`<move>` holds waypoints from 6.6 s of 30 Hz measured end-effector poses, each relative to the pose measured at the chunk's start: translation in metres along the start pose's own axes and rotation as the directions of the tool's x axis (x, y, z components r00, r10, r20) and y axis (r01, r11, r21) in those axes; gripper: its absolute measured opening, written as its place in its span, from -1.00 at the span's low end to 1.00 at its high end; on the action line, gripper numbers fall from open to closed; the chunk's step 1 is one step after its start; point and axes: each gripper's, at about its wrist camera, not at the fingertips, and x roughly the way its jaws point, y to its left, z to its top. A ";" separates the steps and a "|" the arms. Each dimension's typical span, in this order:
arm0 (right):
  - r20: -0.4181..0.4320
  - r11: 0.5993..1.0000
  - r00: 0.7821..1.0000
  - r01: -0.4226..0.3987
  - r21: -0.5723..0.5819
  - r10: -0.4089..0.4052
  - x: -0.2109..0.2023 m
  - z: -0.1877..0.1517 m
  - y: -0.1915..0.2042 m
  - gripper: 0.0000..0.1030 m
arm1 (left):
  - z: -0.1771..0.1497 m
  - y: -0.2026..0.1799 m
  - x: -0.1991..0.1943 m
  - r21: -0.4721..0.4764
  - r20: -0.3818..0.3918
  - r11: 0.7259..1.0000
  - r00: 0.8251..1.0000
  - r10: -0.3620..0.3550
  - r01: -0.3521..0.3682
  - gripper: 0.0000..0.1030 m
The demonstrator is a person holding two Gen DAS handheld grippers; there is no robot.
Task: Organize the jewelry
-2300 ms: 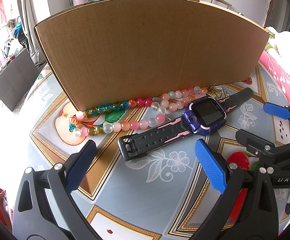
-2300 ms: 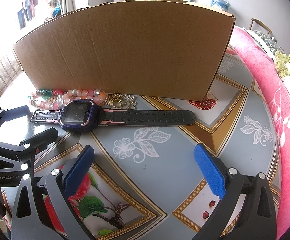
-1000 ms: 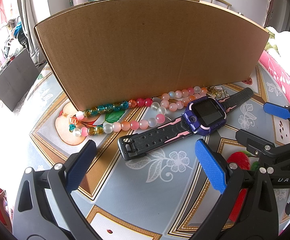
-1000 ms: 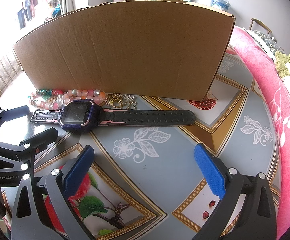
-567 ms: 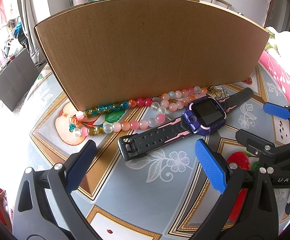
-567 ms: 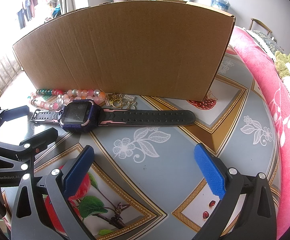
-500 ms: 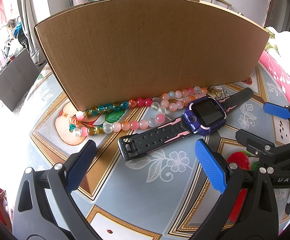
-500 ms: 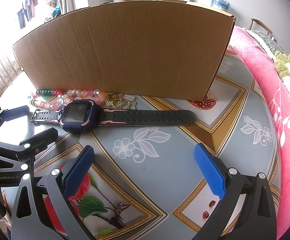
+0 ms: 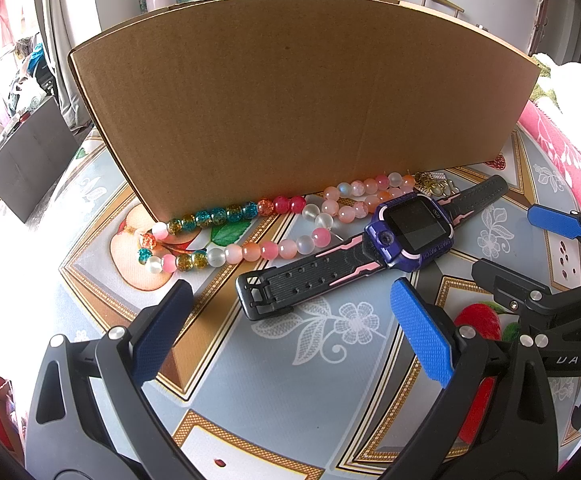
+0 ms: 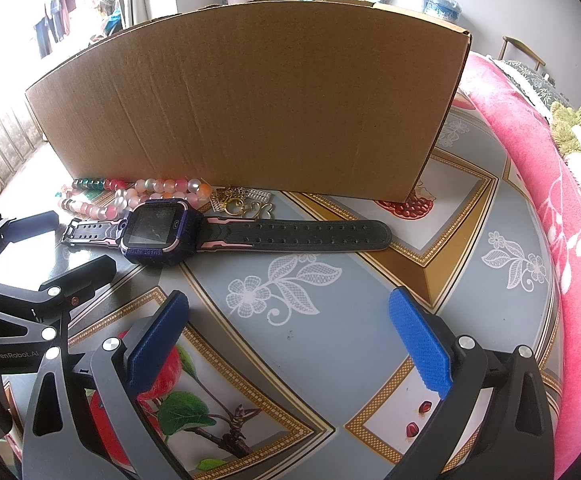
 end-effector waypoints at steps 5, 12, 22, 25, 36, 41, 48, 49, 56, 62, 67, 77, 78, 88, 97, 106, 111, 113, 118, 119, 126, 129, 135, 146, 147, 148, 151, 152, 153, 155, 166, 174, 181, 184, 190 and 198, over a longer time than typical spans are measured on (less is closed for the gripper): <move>0.000 1.000 1.000 0.000 0.000 0.000 0.000 0.000 0.000 0.89 | 0.000 0.000 0.000 0.000 0.000 1.000 1.000 0.000 0.000 0.86; 0.000 1.000 1.000 0.000 0.000 0.000 0.000 0.000 0.000 0.89 | 0.000 0.000 0.000 0.000 0.000 1.000 1.000 0.000 0.000 0.86; 0.000 1.000 1.000 0.000 0.000 0.000 0.000 0.000 0.000 0.89 | 0.000 0.000 0.000 0.000 0.000 1.000 1.000 0.000 0.000 0.86; 0.000 1.000 1.000 0.000 0.000 0.000 0.000 0.000 0.000 0.89 | 0.000 0.000 0.000 0.000 0.000 1.000 1.000 0.000 0.000 0.86; 0.000 1.000 1.000 0.000 0.000 0.000 0.000 0.000 0.000 0.89 | 0.000 0.000 0.000 0.000 0.000 1.000 1.000 0.000 0.000 0.86; 0.000 1.000 1.000 0.000 0.000 0.000 0.000 0.000 0.000 0.89 | 0.000 0.000 0.000 0.000 0.000 1.000 1.000 0.000 0.000 0.86; 0.000 1.000 1.000 0.000 0.000 0.000 0.000 0.000 0.000 0.89 | 0.000 0.000 0.000 0.000 0.000 1.000 1.000 0.000 0.000 0.86; 0.000 1.000 1.000 0.000 0.000 0.000 0.000 0.000 0.000 0.89 | 0.000 0.000 0.000 0.000 0.000 1.000 1.000 0.000 0.000 0.86; 0.000 1.000 1.000 0.000 0.000 0.000 0.000 0.000 0.000 0.89 | 0.000 0.000 0.000 0.000 0.000 1.000 1.000 0.000 0.000 0.86; 0.000 1.000 1.000 0.000 0.000 0.000 0.000 0.000 0.000 0.89 | 0.000 0.000 0.000 0.000 0.000 1.000 1.000 0.000 0.000 0.86; 0.000 1.000 1.000 0.000 0.000 0.000 0.000 0.001 0.000 0.89 | 0.000 0.000 0.000 0.000 0.000 1.000 1.000 0.000 0.000 0.86; 0.000 1.000 1.000 0.000 0.000 0.000 -0.001 0.000 0.001 0.89 | 0.000 0.000 0.000 0.000 0.000 1.000 1.000 0.000 0.000 0.86; 0.001 1.000 1.000 0.000 0.000 0.000 -0.001 0.000 0.001 0.89 | 0.000 0.000 0.000 0.000 0.000 1.000 1.000 0.001 -0.001 0.86; 0.000 1.000 1.000 0.002 -0.001 -0.002 -0.005 -0.003 0.008 0.89 | -0.011 0.012 -0.011 0.040 -0.021 0.999 1.000 -0.015 0.016 0.86; 0.000 1.000 1.000 0.000 0.000 0.000 -0.004 -0.004 0.007 0.89 | -0.015 -0.001 -0.052 0.363 0.148 0.926 0.974 -0.170 0.106 0.58; 0.000 1.000 1.000 -0.007 0.001 0.007 -0.003 -0.003 0.004 0.90 | 0.014 -0.023 -0.011 0.471 0.004 0.848 0.961 -0.276 0.242 -0.13; 0.001 1.000 1.000 -0.007 0.001 0.007 -0.004 -0.003 0.004 0.90 | 0.015 -0.033 -0.007 0.498 -0.023 0.815 0.945 -0.327 0.295 -0.13; 0.000 1.000 1.000 -0.007 0.001 0.007 -0.003 -0.003 0.004 0.90 | 0.013 -0.036 -0.006 0.512 -0.042 0.798 0.937 -0.347 0.318 -0.13; 0.001 1.000 1.000 -0.008 0.002 0.008 -0.003 -0.003 0.004 0.90 | 0.006 -0.050 -0.001 0.563 -0.052 0.773 0.946 -0.320 0.292 -0.14; 0.001 1.000 1.000 -0.010 0.005 0.010 -0.003 -0.004 0.003 0.90 | 0.007 -0.050 -0.002 0.563 -0.055 0.773 0.947 -0.317 0.291 -0.16; 0.006 1.000 1.000 -0.022 0.013 0.022 -0.004 -0.004 0.003 0.90 | 0.015 -0.049 0.003 0.531 -0.093 0.784 0.941 -0.325 0.323 -0.24; 0.006 1.000 1.000 -0.022 0.013 0.021 -0.004 -0.004 0.002 0.90 | 0.014 -0.049 0.001 0.514 -0.103 0.788 0.937 -0.335 0.338 -0.32; 0.008 0.999 1.000 -0.030 0.012 0.030 -0.005 -0.005 0.000 0.90 | -0.003 -0.049 -0.012 0.541 -0.104 0.770 0.935 -0.338 0.338 -0.58; 0.002 1.000 1.000 -0.013 0.000 0.013 -0.005 -0.007 0.003 0.90 | -0.046 -0.019 -0.047 0.546 -0.122 0.756 0.928 -0.353 0.360 -0.60; 0.002 1.000 1.000 -0.013 0.000 0.013 -0.006 -0.008 0.003 0.90 | -0.049 -0.016 -0.049 0.550 -0.124 0.755 0.929 -0.350 0.358 -0.59; 0.002 1.000 1.000 -0.011 0.000 0.011 -0.006 -0.008 0.003 0.90 | -0.053 -0.011 -0.053 0.553 -0.125 0.754 0.931 -0.344 0.353 -0.59; 0.002 1.000 1.000 -0.011 -0.001 0.011 -0.007 -0.009 0.004 0.90 | -0.061 0.001 -0.060 0.555 -0.119 0.774 0.950 -0.287 0.304 -0.57; 0.002 1.000 1.000 -0.011 0.000 0.011 -0.007 -0.009 0.004 0.90 | -0.062 0.004 -0.062 0.551 -0.116 0.783 0.956 -0.270 0.288 -0.53; 0.003 1.000 1.000 -0.012 0.000 0.012 -0.007 -0.009 0.004 0.90 | -0.063 0.005 -0.064 0.544 -0.115 0.790 0.958 -0.264 0.283 -0.39; 0.002 1.000 1.000 -0.011 -0.001 0.011 -0.007 -0.009 0.004 0.90 | -0.065 0.002 -0.066 0.543 -0.110 0.788 0.955 -0.274 0.289 -0.15; 0.010 0.999 0.999 -0.032 0.014 0.032 -0.009 -0.010 0.002 0.90 | -0.043 -0.020 -0.046 0.521 -0.048 0.807 0.954 -0.297 0.278 -0.16; 0.032 0.990 0.994 -0.110 0.091 0.107 -0.018 -0.017 -0.008 0.90 | -0.035 -0.017 -0.046 0.379 -0.110 0.820 0.901 -0.421 0.429 -0.19; 0.117 0.727 0.799 -0.589 0.354 0.590 -0.034 -0.051 -0.017 0.88 | -0.033 0.014 -0.040 0.072 -0.143 0.687 0.689 -0.711 0.723 -0.19; 0.189 0.620 0.742 -0.650 0.440 0.644 -0.033 -0.059 -0.031 0.88 | -0.035 0.026 -0.030 -0.061 -0.121 0.605 0.596 -0.794 0.794 -0.19; 0.184 0.475 0.642 -0.702 0.531 0.744 -0.032 -0.059 -0.030 0.88 | -0.039 0.035 -0.027 -0.127 -0.086 0.552 0.546 -0.834 0.824 -0.19; 0.184 0.407 0.583 -0.727 0.553 0.791 -0.032 -0.057 -0.012 0.88 | -0.038 0.027 -0.040 -0.061 -0.098 0.503 0.496 -0.863 0.862 -0.19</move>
